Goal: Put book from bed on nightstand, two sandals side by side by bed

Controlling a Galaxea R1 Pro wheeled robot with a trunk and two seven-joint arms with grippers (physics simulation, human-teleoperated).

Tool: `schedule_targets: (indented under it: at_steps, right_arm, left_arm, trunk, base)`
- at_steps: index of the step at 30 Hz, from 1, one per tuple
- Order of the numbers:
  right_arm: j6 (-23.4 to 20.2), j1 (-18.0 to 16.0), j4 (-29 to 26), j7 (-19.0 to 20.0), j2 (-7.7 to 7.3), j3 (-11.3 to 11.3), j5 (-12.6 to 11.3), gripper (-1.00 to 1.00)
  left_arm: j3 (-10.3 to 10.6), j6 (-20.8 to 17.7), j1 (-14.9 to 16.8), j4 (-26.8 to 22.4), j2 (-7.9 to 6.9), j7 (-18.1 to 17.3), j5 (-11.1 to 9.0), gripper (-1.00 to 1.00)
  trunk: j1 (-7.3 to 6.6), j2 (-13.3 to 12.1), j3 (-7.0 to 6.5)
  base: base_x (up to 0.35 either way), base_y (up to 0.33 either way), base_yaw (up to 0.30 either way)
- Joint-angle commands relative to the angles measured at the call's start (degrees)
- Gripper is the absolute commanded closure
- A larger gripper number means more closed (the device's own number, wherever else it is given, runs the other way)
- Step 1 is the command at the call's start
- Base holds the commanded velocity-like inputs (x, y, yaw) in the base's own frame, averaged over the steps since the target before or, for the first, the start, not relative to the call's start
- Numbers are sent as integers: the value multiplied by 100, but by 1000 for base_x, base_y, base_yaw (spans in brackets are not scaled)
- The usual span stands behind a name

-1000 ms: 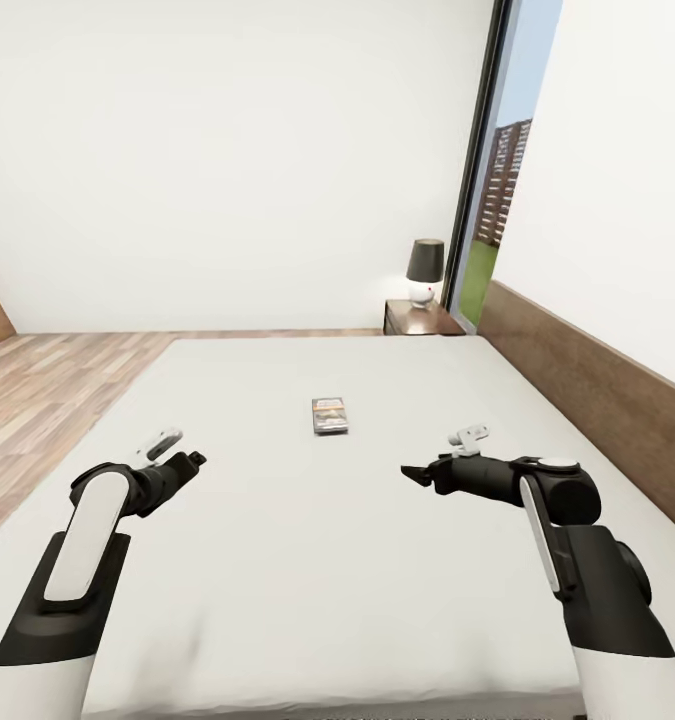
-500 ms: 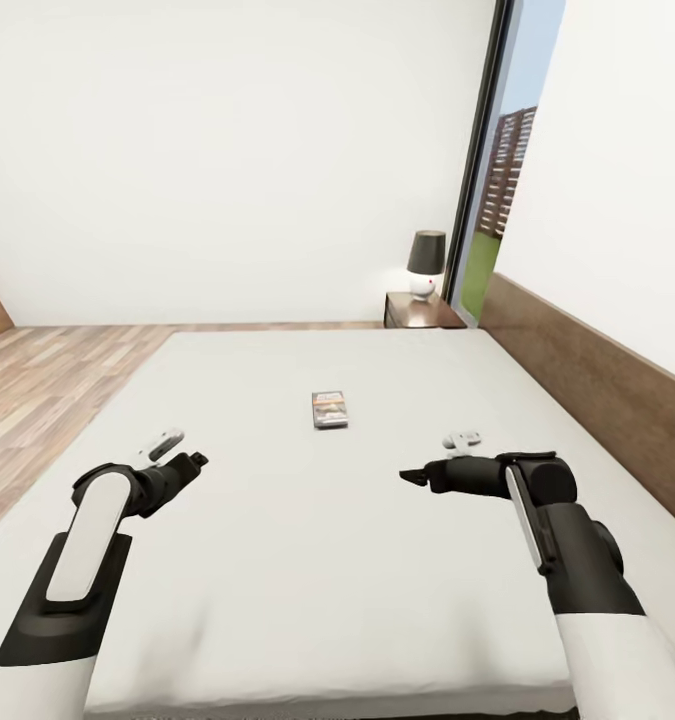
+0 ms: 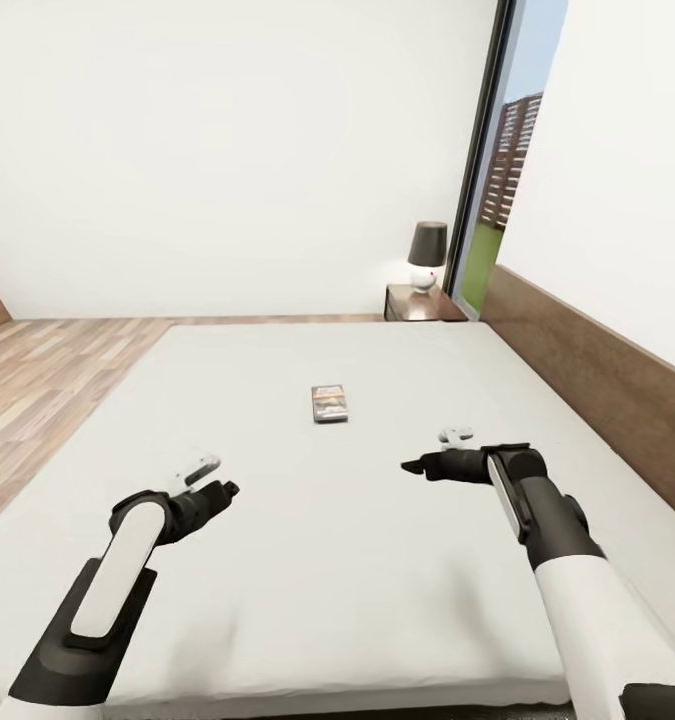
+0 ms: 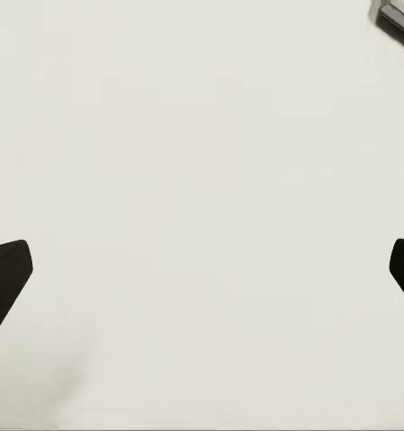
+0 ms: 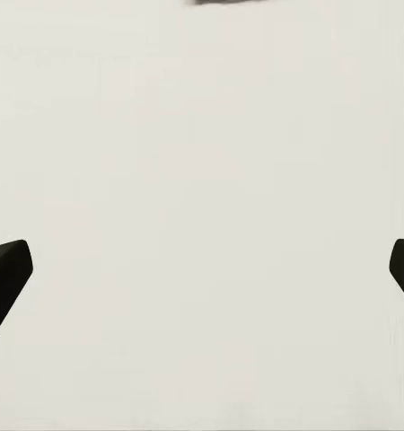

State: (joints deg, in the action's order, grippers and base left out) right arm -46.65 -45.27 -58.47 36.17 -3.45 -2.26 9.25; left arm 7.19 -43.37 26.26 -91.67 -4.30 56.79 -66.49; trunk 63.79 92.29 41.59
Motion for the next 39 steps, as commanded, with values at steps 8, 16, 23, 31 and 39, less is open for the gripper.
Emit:
schedule_targets:
  at_steps: [8,16,23,31,39]
  right_arm:
    - [-16,-19,-267,180,2,-6,75,-100]
    - [-412,-132,-207,170,14,-15,67,-100]
    - [-489,-188,170,115,304,-12,74,-100]
    - [-125,-334,672,-31,472,-23,50,-100]
    - [-119,-365,710,-54,483,-21,79,-100]
  left_arm:
    - [80,7,197,7,-11,45,-89,-100]
    - [59,2,643,-7,4,91,-128,-100]
    - [55,9,702,42,0,66,-121,-100]
    - [47,2,705,69,-11,91,-98,-100]
    - [53,18,678,94,-21,102,-92,-100]
  trunk:
    - [0,3,77]
    - [0,3,148]
    - [-110,-198,120]
    - [-286,-519,48]
    - [-440,-799,-7]
  base:
    - [0,0,0]
    - [0,0,0]
    - [0,0,0]
    - [0,0,0]
    - [0,0,0]
